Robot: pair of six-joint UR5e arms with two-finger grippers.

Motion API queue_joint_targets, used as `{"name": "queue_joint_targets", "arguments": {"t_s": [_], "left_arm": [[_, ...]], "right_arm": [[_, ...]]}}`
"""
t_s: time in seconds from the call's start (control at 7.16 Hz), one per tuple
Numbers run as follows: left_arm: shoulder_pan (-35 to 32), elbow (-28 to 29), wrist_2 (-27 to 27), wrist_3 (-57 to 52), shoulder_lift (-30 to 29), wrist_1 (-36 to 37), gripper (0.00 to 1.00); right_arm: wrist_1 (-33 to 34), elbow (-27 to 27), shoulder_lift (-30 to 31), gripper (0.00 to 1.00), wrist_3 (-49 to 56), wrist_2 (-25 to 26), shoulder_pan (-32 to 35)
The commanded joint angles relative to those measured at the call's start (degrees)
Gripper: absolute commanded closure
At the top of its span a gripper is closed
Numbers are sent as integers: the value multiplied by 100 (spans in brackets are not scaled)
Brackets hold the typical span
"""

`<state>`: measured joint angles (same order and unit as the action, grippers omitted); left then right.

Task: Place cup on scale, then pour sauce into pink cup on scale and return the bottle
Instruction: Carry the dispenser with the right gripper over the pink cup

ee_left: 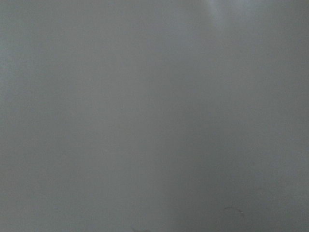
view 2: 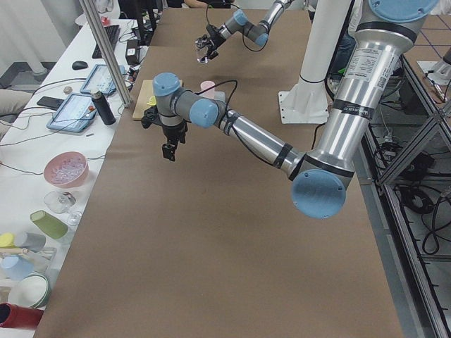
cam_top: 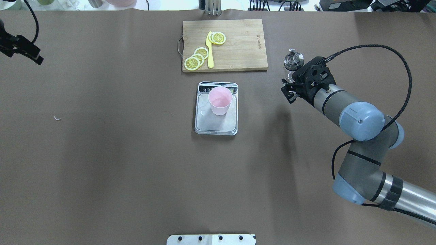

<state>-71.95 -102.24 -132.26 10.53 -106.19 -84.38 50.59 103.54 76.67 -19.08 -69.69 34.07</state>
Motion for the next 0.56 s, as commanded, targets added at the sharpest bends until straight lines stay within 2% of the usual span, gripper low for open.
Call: {"name": "queue_joint_targets", "arguments": {"t_s": [0.0,0.14,0.28,0.42], "left_arm": [[-326,-15,-343,-726,406,-70,3],[-372,-24,-344,-850,554,-79,3],[-433,-24,-335,-938,591,-79,3],[-442,-32,-344,-956,669,-96,3]], "right_arm": [[1756,779,-37,97,720,542,-197],[2327,799,-160,97,748,936,-495],[3273,730,-683,97,783,1383,-811],[3839,755,-897,97,774,1518,-927]]}}
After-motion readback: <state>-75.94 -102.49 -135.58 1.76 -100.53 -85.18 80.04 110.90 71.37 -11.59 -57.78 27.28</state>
